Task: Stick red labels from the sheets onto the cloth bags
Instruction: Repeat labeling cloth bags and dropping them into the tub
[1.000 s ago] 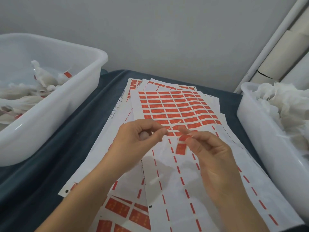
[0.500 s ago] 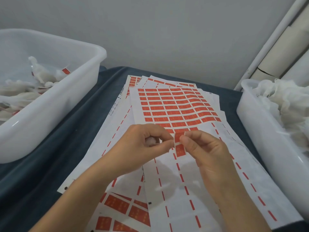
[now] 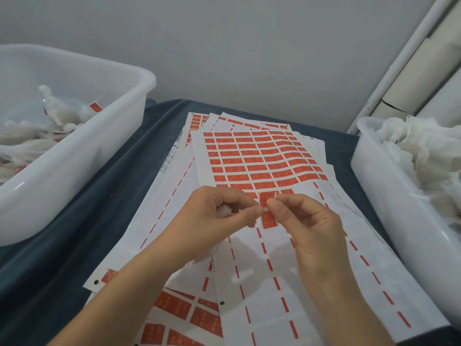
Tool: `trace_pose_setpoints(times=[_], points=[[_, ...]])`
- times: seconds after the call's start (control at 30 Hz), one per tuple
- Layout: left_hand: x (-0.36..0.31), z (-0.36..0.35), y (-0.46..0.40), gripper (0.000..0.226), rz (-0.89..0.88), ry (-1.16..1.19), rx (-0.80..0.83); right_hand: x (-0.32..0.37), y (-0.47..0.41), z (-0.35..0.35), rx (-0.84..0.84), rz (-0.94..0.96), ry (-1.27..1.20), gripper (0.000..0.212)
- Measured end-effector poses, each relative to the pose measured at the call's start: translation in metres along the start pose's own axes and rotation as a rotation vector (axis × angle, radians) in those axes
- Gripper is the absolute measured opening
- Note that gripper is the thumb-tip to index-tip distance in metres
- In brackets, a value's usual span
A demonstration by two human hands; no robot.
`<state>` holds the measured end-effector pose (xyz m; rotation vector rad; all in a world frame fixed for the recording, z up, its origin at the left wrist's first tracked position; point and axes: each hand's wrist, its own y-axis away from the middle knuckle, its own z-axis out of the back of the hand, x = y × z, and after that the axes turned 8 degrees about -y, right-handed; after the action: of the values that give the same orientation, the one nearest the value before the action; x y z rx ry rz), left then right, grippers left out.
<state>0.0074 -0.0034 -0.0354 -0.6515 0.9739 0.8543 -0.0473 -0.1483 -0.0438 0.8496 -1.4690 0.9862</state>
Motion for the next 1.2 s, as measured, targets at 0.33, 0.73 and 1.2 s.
trace_pose_setpoints(times=[0.33,0.73,1.2], points=[[-0.003,0.004,-0.001,0.023,0.143,0.350,-0.044,0.004,0.000,-0.006,0.049,0.029,-0.120,0.043],[-0.004,-0.001,0.002,0.017,0.127,0.313,-0.035,0.005,-0.004,0.003,0.167,-0.057,-0.135,0.019],[-0.003,-0.009,0.000,0.024,0.055,-0.003,-0.236,0.006,-0.003,0.003,0.024,0.035,0.049,0.025]])
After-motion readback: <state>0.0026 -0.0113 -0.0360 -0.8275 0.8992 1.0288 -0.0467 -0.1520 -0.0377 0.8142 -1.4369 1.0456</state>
